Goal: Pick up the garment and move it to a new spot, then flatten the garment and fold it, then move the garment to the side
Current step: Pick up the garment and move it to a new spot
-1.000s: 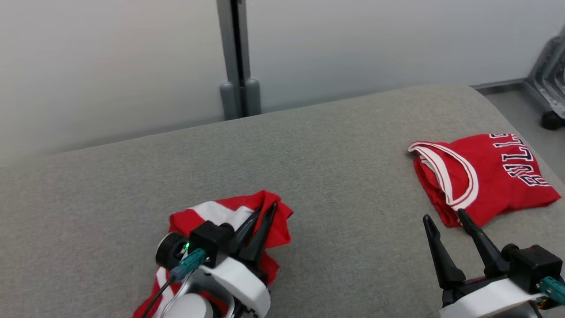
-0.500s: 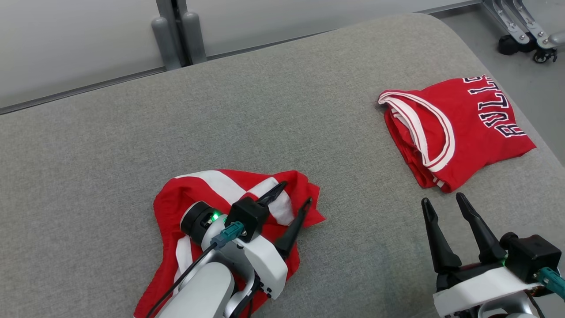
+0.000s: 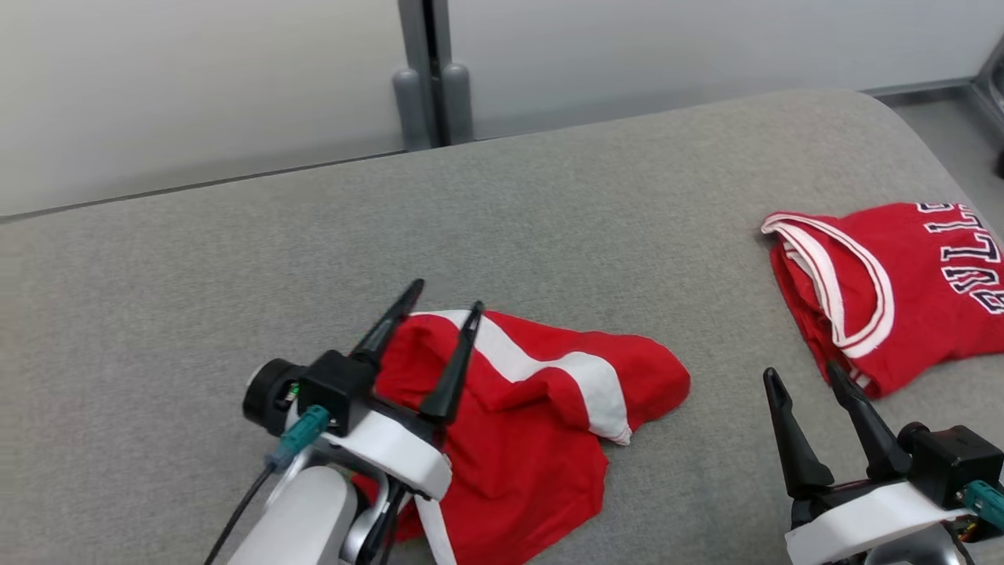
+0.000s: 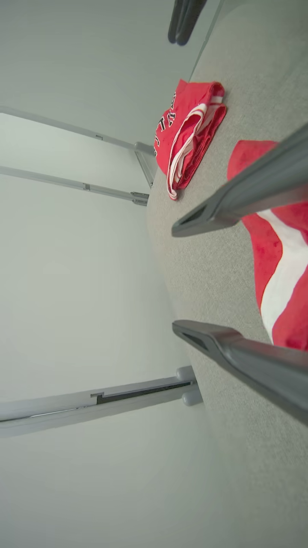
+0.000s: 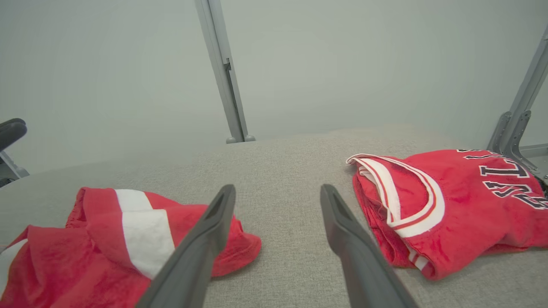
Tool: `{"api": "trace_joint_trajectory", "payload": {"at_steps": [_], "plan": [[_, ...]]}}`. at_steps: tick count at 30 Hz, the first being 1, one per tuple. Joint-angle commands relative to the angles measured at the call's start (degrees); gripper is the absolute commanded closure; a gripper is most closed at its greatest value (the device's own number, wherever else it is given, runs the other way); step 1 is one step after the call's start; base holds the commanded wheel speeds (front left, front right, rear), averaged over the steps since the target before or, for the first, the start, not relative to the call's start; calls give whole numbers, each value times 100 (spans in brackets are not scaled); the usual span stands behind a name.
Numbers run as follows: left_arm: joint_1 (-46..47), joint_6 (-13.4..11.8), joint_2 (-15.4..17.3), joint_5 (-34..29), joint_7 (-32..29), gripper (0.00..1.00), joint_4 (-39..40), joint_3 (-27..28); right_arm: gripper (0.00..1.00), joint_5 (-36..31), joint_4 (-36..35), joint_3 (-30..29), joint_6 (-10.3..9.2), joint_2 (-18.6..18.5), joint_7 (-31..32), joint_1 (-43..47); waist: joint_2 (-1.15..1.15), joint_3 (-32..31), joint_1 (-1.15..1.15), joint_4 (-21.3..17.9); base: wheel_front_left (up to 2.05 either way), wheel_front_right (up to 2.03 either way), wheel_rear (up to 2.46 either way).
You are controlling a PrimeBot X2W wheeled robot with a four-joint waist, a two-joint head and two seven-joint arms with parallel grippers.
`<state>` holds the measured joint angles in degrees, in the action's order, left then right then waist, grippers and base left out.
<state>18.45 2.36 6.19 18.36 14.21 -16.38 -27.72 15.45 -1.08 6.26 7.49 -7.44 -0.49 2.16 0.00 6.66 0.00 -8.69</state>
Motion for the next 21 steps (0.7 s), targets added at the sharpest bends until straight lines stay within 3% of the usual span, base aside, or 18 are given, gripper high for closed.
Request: {"api": "trace_joint_trajectory", "payload": {"at_steps": [1,6,13,21], "plan": [[-120,-124,67,78,46,0,76,166,0,24,-41,-26,0,-46,40,59,0,-271,0,354,0,0,0],[-358,-447,261,216,89,0,167,732,0,4,-116,-87,0,-46,126,163,0,-480,0,707,0,0,0],[-812,-649,542,315,96,0,383,1348,0,21,-158,-93,0,-61,179,302,0,-712,0,985,0,0,0],[-1511,-579,926,428,43,0,620,1652,0,-12,-260,-104,0,-92,240,526,0,-927,0,1129,0,0,0]]}}
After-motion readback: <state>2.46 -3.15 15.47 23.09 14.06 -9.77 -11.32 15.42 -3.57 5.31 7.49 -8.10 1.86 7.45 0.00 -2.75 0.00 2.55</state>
